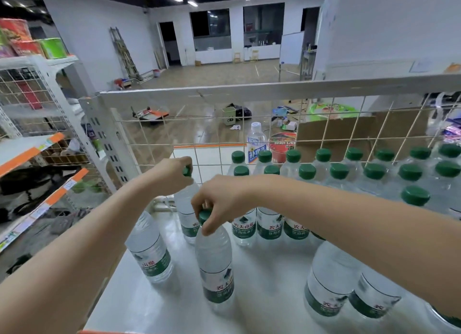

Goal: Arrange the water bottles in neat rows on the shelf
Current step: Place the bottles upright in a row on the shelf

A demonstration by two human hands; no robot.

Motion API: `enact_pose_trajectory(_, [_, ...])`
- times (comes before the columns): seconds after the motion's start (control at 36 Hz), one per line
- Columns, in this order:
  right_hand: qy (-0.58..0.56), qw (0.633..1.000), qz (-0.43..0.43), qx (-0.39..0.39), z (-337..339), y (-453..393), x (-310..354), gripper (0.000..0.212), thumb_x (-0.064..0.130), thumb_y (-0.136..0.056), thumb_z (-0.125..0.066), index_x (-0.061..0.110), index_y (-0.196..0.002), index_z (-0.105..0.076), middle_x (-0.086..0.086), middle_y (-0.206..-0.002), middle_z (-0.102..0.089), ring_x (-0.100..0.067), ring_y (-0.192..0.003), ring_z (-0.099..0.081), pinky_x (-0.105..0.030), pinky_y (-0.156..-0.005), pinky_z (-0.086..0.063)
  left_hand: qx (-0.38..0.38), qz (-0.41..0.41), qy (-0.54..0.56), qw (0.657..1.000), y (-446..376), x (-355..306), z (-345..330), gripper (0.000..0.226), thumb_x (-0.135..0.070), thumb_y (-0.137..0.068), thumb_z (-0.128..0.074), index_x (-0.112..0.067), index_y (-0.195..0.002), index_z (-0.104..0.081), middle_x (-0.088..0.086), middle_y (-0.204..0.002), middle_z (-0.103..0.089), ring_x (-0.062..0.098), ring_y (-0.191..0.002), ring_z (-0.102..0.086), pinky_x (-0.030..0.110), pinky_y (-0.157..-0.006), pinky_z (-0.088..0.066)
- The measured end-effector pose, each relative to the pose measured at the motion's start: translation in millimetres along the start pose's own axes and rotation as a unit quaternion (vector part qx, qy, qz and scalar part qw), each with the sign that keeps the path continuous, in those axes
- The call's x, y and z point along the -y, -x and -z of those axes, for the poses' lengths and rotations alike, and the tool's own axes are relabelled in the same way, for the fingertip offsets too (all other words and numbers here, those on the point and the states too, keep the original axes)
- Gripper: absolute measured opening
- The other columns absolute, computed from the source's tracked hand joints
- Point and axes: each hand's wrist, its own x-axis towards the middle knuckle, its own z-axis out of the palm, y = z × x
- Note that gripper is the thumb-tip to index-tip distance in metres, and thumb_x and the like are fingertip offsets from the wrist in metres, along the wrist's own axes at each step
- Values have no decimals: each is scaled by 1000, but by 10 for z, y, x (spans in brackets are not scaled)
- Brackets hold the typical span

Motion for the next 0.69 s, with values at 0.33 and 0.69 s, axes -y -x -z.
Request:
enact_pose_trajectory(0.33, [138,980,-68,-126,140,-117,-217,29,43,-82,-66,22,-102,-66,3,-93,-63,-18,-85,-56,-27,-58,-40,18,-98,21,995,-304,-224,-43,30,-10,-88,-49,-18,-117,-53,8,-99,-62,24,-81,-51,27,-60,-36])
enact_pose_trajectory(0.69, [180,952,-123,-212,85,-340,-354,32,47,-87,-56,18,-100,-60,5,-69,-34,-21,-85,-40,-34,-77,-27,-35,-81,139,986,-559,-174,-214,32,-2,-83,-51,-20,-108,-59,3,-76,-52,24,-72,-45,28,-65,-37])
